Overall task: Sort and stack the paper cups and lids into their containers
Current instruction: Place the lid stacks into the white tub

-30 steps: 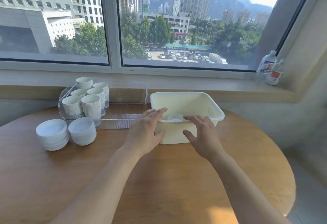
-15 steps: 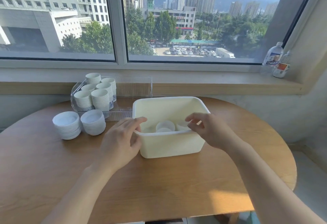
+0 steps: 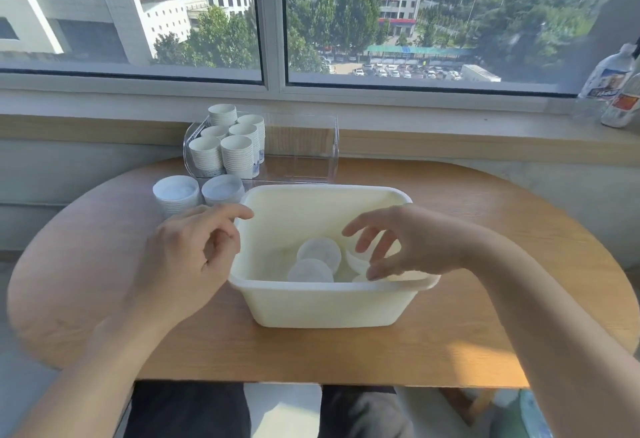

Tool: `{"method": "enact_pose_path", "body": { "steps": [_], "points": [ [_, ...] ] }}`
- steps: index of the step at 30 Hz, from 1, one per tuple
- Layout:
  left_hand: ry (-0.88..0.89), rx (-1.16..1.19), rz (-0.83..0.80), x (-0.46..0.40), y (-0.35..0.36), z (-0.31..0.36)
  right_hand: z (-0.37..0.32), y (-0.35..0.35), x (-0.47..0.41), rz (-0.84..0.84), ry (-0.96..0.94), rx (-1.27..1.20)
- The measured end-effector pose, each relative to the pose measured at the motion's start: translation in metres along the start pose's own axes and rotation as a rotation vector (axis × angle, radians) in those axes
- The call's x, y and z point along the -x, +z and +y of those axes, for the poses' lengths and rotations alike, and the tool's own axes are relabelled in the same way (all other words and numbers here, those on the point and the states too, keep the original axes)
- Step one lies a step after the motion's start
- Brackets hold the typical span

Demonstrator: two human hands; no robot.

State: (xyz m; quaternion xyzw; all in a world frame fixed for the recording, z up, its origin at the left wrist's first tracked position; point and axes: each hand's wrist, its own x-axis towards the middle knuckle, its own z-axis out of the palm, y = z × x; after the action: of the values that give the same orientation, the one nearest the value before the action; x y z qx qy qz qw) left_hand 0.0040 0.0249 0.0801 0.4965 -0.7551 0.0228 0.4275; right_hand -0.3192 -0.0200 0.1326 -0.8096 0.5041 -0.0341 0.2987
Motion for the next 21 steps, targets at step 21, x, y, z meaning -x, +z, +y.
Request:
{"method": "enact_pose_path", "body": {
  "steps": [21],
  "points": [
    [-0.106, 0.248, -0.36, -0.045, 0.057, -0.007, 0.008, 0.038, -0.084, -0.292, -0.012, 0.252]
  ]
}}
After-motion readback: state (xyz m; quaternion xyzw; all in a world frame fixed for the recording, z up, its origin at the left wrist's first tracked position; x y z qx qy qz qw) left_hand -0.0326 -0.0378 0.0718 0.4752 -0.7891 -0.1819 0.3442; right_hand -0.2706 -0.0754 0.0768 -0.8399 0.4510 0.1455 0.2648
